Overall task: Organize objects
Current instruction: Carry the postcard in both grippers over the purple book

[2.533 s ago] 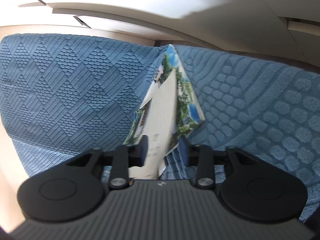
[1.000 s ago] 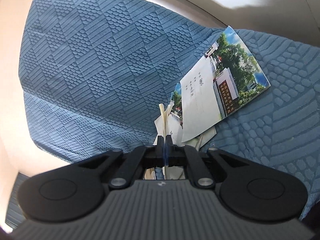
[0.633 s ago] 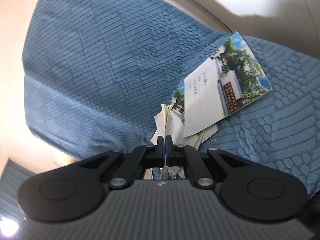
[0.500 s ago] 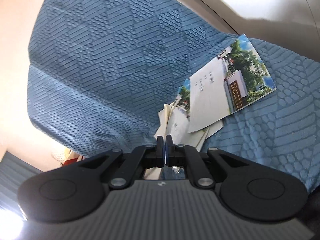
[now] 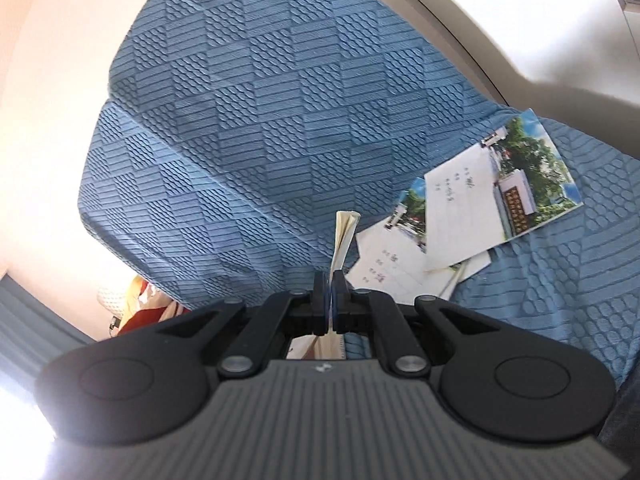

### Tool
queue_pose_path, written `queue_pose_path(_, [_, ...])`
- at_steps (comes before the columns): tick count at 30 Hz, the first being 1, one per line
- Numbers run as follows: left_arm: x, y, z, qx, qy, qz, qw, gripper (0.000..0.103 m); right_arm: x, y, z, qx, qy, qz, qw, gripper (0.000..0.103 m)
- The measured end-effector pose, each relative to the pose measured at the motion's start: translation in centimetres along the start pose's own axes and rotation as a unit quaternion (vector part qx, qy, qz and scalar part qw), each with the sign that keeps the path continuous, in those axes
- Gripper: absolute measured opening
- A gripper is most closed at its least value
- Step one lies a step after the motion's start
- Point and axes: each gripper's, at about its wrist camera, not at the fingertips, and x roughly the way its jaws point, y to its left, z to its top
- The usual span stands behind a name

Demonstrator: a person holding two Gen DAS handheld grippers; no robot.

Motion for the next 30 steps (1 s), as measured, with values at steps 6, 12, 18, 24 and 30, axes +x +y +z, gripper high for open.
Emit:
queue_pose_path(6, [-1.8,-1.9,1.5,0.018,-0.012,-0.022,0.9995,0.006,-0.2,2.5,0.5,-0.01,-0.008,0.02,1.0,0.005])
queue_pose_path(12, [-3.9,-4.1,3.0,0.045,-0.029,-0.034,0.998,0.006,-0.1,5.5,1.4,-0.027,-0.016,0.045,0.998,0.005])
queue_pose_path(18, [-6.4,-5.4,4.7,0.076,-0.042,-0.028,0.9958,0.007,0.7,8.1,1.2,-0.036,-0.014,0.064,0.997,0.005])
queue_pose_path(24, [-8.4,-5.7,6.3,0.099,-0.051,-0.018,0.9935,0.007,2.1,10.0,-0.1,-0.033,0.0,0.076,0.997,0.006])
queue_pose_path(30, [-10.0,-4.6,8.0,0.109,-0.05,-0.012,0.9927,0.007,3.5,11.7,-2.0,-0.038,0.008,0.08,0.996,0.006])
